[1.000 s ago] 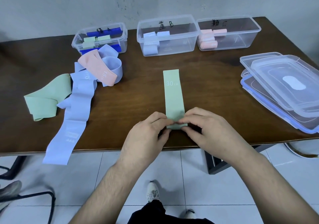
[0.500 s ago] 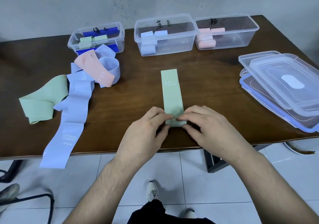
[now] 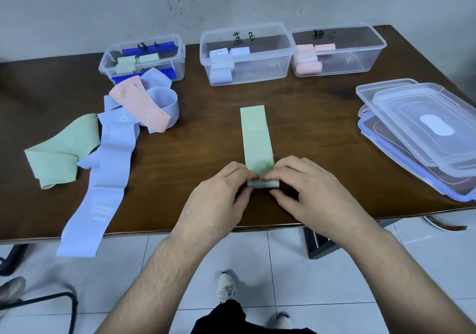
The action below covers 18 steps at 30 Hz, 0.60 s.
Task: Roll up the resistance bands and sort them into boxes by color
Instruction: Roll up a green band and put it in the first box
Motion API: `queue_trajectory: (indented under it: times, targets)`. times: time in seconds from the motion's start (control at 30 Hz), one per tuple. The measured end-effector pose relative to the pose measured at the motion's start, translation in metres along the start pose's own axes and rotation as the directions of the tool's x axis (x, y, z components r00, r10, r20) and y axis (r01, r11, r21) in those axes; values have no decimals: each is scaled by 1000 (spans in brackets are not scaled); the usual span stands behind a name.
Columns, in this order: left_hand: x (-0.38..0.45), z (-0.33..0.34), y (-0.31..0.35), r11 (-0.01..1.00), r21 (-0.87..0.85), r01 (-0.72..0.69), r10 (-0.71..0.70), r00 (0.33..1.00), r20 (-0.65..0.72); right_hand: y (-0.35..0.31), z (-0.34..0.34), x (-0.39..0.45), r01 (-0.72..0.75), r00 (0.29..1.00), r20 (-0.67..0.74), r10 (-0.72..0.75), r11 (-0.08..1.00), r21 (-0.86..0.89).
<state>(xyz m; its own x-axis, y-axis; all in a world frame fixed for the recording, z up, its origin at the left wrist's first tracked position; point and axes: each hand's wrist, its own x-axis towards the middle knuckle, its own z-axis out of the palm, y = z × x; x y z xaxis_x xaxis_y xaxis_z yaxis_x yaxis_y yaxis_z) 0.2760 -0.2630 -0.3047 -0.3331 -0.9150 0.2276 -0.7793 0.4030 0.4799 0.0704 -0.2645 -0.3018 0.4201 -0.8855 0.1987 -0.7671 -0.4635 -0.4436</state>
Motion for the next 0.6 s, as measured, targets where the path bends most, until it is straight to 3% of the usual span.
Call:
queue_trajectory:
  times: [0.33, 0.6]
  targets:
    - [0, 0, 0, 999, 21, -31, 32, 999, -24, 6, 1, 6, -17, 999, -25, 19, 997, 82]
    - [8, 0, -1, 999, 34, 43, -43, 999, 17, 8, 0, 6, 3, 999, -38, -2, 1000, 15]
